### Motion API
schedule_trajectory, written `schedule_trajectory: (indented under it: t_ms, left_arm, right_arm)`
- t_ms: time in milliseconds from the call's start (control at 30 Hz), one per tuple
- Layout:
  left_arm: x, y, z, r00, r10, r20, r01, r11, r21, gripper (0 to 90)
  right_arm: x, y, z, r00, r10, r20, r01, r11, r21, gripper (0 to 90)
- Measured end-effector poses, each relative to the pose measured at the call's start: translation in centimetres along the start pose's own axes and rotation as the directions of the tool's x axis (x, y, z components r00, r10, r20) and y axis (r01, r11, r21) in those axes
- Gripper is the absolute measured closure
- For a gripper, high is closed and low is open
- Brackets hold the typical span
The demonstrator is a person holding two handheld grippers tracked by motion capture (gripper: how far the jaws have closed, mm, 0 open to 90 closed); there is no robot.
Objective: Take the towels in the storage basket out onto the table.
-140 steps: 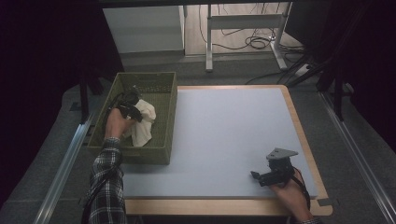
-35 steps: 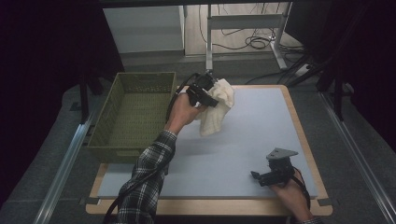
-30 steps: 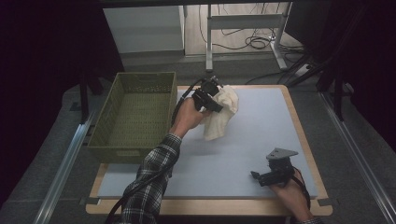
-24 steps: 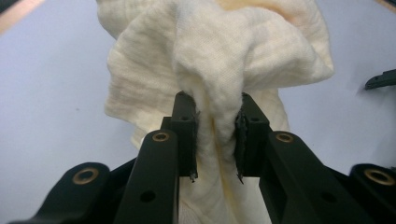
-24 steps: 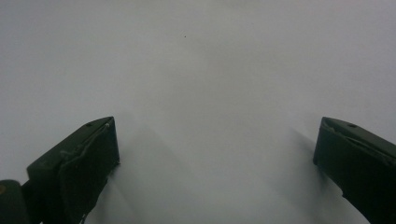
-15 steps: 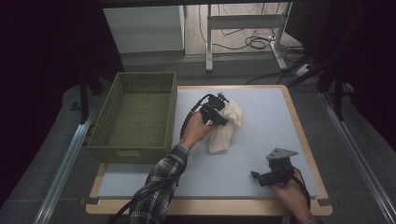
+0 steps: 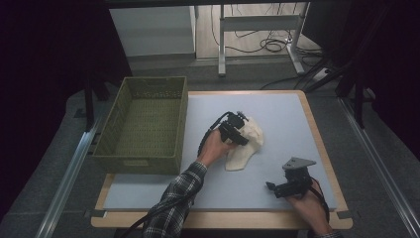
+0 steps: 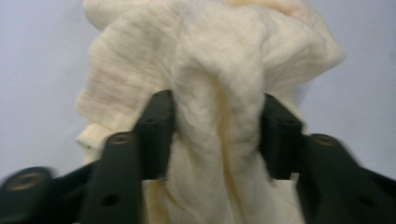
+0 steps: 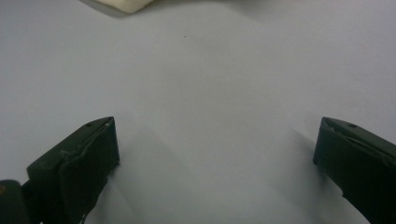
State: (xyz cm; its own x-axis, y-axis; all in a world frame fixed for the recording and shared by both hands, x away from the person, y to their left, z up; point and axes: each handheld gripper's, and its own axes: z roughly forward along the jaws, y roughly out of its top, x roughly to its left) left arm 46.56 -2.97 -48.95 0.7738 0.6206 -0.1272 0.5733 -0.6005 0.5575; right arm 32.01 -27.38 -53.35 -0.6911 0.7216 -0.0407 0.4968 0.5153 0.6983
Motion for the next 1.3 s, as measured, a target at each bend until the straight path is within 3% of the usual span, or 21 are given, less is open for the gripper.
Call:
schedule_trajectory:
  t_ms: [133, 233, 367, 533, 633, 833, 967, 1033, 1133, 1300]
  left_arm:
    - [0.0, -0.2, -1.0, 1.0000, 0.006, 0.007, -0.005, 0.9994, -0.035, 28.7]
    - [-0.1, -0.6, -1.9, 1.0000, 0.008, 0.005, -0.007, 0.9980, -0.064, 26.1]
    - [0.2, -1.4, -3.5, 0.9999, 0.007, -0.012, -0.008, 0.9958, -0.091, 26.0]
    - [0.6, -3.0, -4.8, 0.9994, -0.030, -0.019, 0.028, 0.9923, -0.121, 31.0]
    - [0.6, -4.0, -4.9, 0.9989, -0.039, -0.026, 0.035, 0.9917, -0.124, 36.1]
    - [0.4, -6.0, -4.6, 0.9985, -0.034, -0.042, 0.029, 0.9911, -0.130, 49.9]
    - [0.5, -7.2, -4.0, 0.9979, -0.052, -0.039, 0.046, 0.9883, -0.145, 57.1]
    - [0.5, -7.5, -3.7, 0.9977, -0.055, -0.039, 0.049, 0.9885, -0.143, 56.0]
    - [0.3, -7.9, -3.3, 0.9962, -0.063, -0.061, 0.052, 0.9853, -0.162, 46.8]
    - [0.8, -8.4, -2.8, 0.9946, -0.075, -0.072, 0.061, 0.9816, -0.181, 46.2]
  right_arm:
    - [0.0, 0.0, 0.0, 1.0000, 0.000, 0.000, 0.000, 1.000, 0.000, 0.2]
    - [0.0, 0.0, 0.0, 1.0000, 0.002, -0.001, -0.002, 1.000, 0.001, 0.2]
    - [0.0, 0.0, 0.0, 1.0000, -0.001, 0.000, 0.001, 1.000, 0.002, 0.2]
    - [0.1, 0.0, 0.0, 1.0000, 0.002, 0.005, -0.002, 1.000, 0.002, 1.0]
    - [0.1, 0.2, -0.4, 1.0000, 0.008, 0.004, -0.008, 1.000, 0.000, 12.3]
    - [0.6, 1.0, -0.5, 0.9960, 0.009, -0.089, -0.011, 1.000, -0.016, 29.8]
    - [1.6, 2.2, -0.3, 0.9845, -0.024, -0.174, 0.015, 0.999, -0.049, 41.4]
    - [2.1, 3.0, -0.1, 0.9791, -0.049, -0.197, 0.038, 0.997, -0.061, 45.5]
    - [3.0, 4.5, 0.7, 0.9675, -0.078, -0.241, 0.061, 0.995, -0.075, 51.1]
    - [4.4, 6.6, 2.8, 0.9572, -0.119, -0.264, 0.104, 0.992, -0.070, 53.4]
